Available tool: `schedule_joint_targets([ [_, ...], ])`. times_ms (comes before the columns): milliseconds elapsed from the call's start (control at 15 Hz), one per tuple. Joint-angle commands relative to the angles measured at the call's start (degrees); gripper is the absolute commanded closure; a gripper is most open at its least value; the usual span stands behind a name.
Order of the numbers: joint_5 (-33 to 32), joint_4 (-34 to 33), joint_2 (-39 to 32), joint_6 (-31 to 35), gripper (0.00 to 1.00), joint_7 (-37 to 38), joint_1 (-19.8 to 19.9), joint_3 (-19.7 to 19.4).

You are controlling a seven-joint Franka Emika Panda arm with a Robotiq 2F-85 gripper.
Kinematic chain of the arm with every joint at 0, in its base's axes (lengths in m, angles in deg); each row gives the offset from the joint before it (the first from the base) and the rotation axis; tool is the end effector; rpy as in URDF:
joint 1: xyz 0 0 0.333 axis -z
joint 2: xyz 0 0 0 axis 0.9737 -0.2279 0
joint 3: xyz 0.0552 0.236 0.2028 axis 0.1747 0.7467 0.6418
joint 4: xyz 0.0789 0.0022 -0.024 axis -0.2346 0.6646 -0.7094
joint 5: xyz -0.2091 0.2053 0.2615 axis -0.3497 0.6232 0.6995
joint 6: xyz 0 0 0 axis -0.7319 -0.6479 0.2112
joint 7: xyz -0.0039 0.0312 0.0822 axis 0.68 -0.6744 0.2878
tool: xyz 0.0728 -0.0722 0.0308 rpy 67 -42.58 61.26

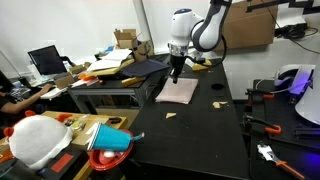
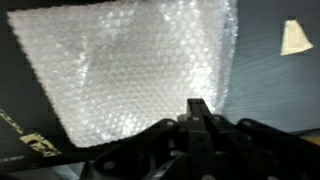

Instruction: Fold the plastic in half, then move the plastic to the right

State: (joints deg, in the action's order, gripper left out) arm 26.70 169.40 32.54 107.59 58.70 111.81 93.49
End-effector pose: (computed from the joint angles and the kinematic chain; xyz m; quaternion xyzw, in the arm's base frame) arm 0.5123 -0.0337 0.2285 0.9868 -0.0005 0.1607 0.0190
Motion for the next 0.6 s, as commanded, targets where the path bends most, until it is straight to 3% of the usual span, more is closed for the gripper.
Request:
schedule_joint_targets([
  [0,16.45,0.18,0.59,-5.43,1.0,-15.1,10.2,15.98],
  [133,25.55,-1.77,1.38,-11.47,1.0,-22.16,16.46,25.61],
  [267,32.16,-4.45,2.05,-18.15,1.0,-27.22,20.86,32.23],
  [533,38.97,-9.66,4.66,-30.4,1.0,-31.98,26.54,39.66],
])
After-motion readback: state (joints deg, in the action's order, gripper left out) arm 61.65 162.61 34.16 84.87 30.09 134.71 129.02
